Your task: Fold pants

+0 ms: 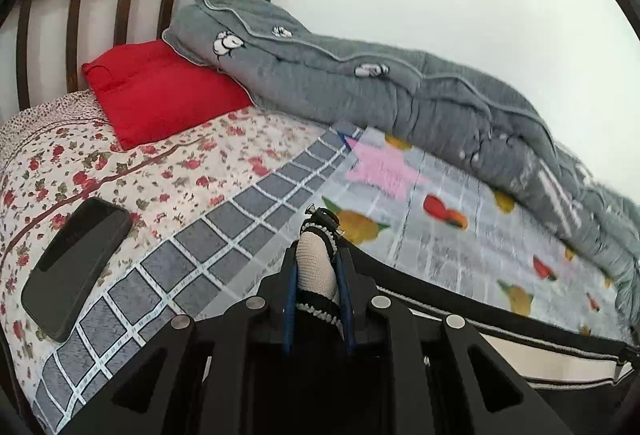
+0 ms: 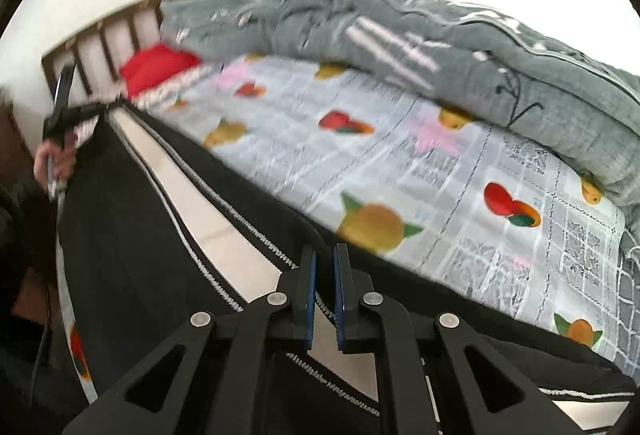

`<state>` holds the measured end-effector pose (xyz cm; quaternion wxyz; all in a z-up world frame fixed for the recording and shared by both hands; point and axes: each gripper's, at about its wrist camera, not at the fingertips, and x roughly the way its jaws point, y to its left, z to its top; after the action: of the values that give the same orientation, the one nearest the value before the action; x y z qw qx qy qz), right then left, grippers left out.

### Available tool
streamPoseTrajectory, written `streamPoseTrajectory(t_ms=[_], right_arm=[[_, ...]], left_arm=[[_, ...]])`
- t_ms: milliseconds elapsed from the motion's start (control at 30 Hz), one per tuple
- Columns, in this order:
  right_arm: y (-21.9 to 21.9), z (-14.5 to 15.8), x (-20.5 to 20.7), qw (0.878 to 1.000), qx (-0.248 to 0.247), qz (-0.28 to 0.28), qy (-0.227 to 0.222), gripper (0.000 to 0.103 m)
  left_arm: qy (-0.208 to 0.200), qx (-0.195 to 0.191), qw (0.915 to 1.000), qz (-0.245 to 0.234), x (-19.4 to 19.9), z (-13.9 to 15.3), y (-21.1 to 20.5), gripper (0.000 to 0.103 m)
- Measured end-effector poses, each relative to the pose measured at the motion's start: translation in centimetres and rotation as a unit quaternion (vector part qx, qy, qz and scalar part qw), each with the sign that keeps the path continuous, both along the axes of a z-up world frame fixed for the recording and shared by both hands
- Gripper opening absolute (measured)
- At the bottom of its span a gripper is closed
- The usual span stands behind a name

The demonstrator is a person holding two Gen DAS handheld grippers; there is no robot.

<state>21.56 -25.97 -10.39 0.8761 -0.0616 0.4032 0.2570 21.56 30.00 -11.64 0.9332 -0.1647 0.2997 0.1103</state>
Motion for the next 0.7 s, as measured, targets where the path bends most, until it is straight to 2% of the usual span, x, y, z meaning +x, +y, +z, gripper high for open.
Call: streamPoseTrajectory(t_ms=[67,233,333,433,467,500,533,567,700], right_arm=[[0.2,-0.2,0.9,1.0,-0.004,-0.01,0.002,0.008],[2.1,-3.3,3.3,0.997,-0.061,-0.032,0.027,0.008],[2.6,-5.2,4.1,0.995,-0.081,-0.041,0.044,0.008],[2.5,-5.6,4.3,0.994,-0.084,-0.05,0.045,0.01],[2.4,-5.5,4.4,0.994,-0.085,-0.058,0.044,0.014],[2.2,-5.5,4.5,0.993,-0.086,-0.067,0.043,0.022],[2.0,-5.4,4.6,0.992,-0.088,-0.081,0.044,0.036],[1.7,-5.3,4.7,0.99,-0.091,-0.096,0.049,0.041],[-0.3,-3.5,4.0,0.987,-0.068,-0.14,0.04,0.041]], left_arm=[[0.005,0.002,1.0,0.003,0.5,-0.1,-0.1,0.018],[0.043,0.027,0.9986,0.017,2.3,-1.5,-0.8,0.018],[0.063,0.019,0.9975,0.025,3.0,-2.4,-0.7,0.018],[0.076,0.016,0.9965,0.03,3.3,-3.1,-0.6,0.02],[0.08,0.018,0.9961,0.034,3.4,-3.3,-0.6,0.023],[0.086,0.025,0.9951,0.04,3.5,-3.4,-0.7,0.028],[0.091,0.031,0.9943,0.046,3.5,-3.4,-0.8,0.03],[0.098,0.036,0.9933,0.051,3.5,-3.4,-0.9,0.034],[0.105,0.048,0.992,0.052,3.2,-2.9,-1.6,0.039]])
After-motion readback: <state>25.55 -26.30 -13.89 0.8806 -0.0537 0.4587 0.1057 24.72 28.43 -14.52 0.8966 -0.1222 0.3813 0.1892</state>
